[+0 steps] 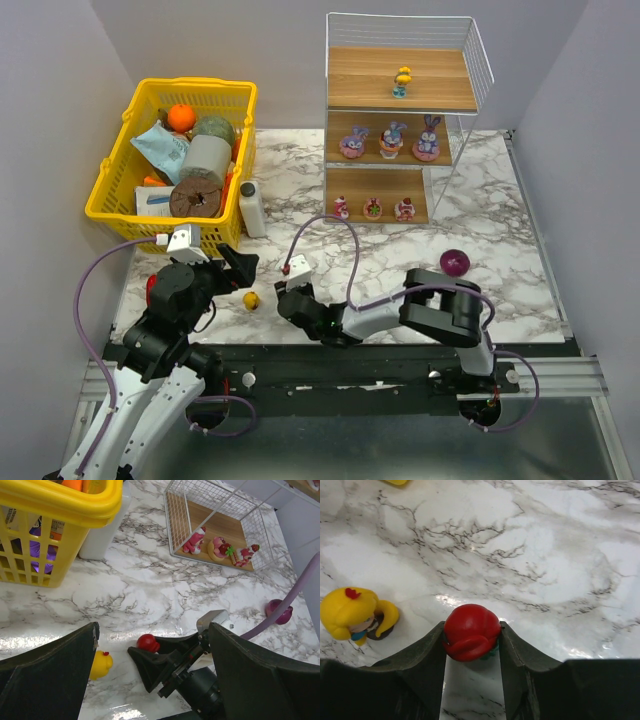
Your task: Place and organize the plastic toys onto the shelf
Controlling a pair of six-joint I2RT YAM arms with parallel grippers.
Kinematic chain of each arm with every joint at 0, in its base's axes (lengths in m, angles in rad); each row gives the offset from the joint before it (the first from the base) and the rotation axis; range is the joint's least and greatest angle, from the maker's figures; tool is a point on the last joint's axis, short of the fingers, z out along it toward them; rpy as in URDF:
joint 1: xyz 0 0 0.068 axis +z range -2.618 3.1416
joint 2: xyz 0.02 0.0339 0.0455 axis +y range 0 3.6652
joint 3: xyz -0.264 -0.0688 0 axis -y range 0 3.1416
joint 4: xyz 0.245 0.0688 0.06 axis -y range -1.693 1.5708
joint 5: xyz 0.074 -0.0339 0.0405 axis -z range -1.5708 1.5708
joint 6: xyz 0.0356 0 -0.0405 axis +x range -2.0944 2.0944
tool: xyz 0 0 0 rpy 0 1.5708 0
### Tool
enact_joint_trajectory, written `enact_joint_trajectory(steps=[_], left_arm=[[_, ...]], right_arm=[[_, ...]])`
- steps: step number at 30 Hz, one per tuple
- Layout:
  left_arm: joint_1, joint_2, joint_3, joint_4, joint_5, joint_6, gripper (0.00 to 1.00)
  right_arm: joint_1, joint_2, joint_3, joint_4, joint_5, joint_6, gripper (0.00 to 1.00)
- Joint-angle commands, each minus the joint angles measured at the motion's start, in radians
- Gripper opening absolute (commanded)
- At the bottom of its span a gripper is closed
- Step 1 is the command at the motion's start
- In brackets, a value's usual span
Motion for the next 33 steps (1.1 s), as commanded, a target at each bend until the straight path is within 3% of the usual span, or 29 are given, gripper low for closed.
enact_joint_trajectory(steps=[1,5,9,16,23,33], left_arm=[[0.002,-0.003,-0.003,-0.011,-0.019,0.008,0.99],[0.002,-0.005,-0.003,-0.011,-0.019,0.008,0.99],[0.002,-0.008,-0.003,-0.011,-0.019,0.008,0.99],[0.002,-0.009,-0.005,-0.008,-0.020,0.008,0.99],[0.002,-0.009,-0.006,-0.010,-0.019,0.008,0.99],[0.002,-0.002,-0.005,-0.010,-0.014,0.008,0.99]], right_arm=[[-0.018,-0.139,-0.022,-0.187,0.074,0.023,0.23],[-0.043,-0.289,-0.005,-0.364,0.127,0.035,0.23],[-0.092,-0.460,0.038,-0.645,0.159,0.081,0.22],[-0.204,-0.722,0.183,-0.979,0.258,0.080,0.22],[-0.291,-0.888,0.332,-1.027,0.305,-0.101,0.23],[-0.411,-0.879,0.616,-1.025,0.312,-0.333,0.26]])
